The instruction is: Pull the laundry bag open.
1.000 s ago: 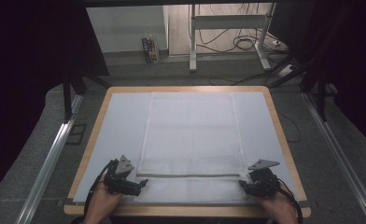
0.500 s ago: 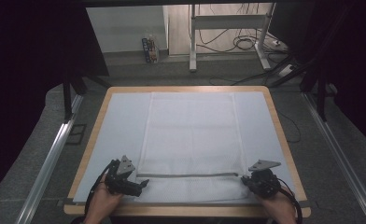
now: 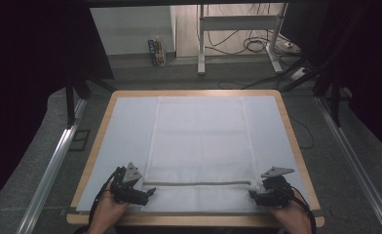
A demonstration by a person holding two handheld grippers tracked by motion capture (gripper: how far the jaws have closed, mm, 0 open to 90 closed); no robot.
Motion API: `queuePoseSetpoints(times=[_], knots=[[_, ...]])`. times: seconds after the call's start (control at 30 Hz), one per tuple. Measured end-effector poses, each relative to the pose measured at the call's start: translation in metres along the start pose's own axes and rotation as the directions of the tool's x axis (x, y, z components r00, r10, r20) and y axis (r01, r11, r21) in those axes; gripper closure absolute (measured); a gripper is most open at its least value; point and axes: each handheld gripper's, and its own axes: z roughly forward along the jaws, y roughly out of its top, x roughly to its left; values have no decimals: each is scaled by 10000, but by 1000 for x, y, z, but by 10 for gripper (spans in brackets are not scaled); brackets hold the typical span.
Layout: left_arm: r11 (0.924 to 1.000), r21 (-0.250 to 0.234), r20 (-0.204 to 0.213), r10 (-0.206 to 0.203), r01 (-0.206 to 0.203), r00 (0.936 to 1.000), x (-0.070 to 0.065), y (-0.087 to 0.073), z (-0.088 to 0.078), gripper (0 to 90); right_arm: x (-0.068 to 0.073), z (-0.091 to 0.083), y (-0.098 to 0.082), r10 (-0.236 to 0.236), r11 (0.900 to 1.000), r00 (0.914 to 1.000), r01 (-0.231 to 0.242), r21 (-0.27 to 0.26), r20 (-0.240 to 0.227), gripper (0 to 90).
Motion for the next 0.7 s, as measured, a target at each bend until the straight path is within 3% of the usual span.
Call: queuePoseSetpoints(times=[0.03,0.1,0.13,0.17,0.23,0.3,0.5,0.6,0.7], knots=[[10000,-4,5,18,-18,10000,0,0,0,27,5,1,0,-145,9999,9996,143,84,245,280],[10000,2,-7,30,-30,10000,-1,0,1,28,8,0,1,102,9998,9992,-109,165,398,338],[10000,24,-22,46,-46,10000,-1,0,0,28,10,-1,0,283,9995,9983,-290,126,515,410],[10000,46,-29,81,-81,10000,-1,0,0,28,11,-3,0,346,9993,9978,-353,103,562,539],[9999,34,-70,133,-132,9999,-2,1,0,28,12,-4,-2,362,9993,9980,-365,51,515,666],[9999,7,-75,149,-149,9999,-2,1,0,29,14,-5,-2,46,10000,9994,-48,61,337,845],[9997,-212,123,-90,92,9999,-3,5,-2,36,11,-6,-3,-300,9995,9995,299,-130,-56,878],[9994,-300,250,-151,159,9996,-4,9,-2,41,12,-11,-2,-666,9957,9978,663,-640,-35,878],[9992,-363,549,-162,182,9984,-8,17,-1,44,13,-17,-2,-1141,9857,9934,1122,-1253,-83,878]])
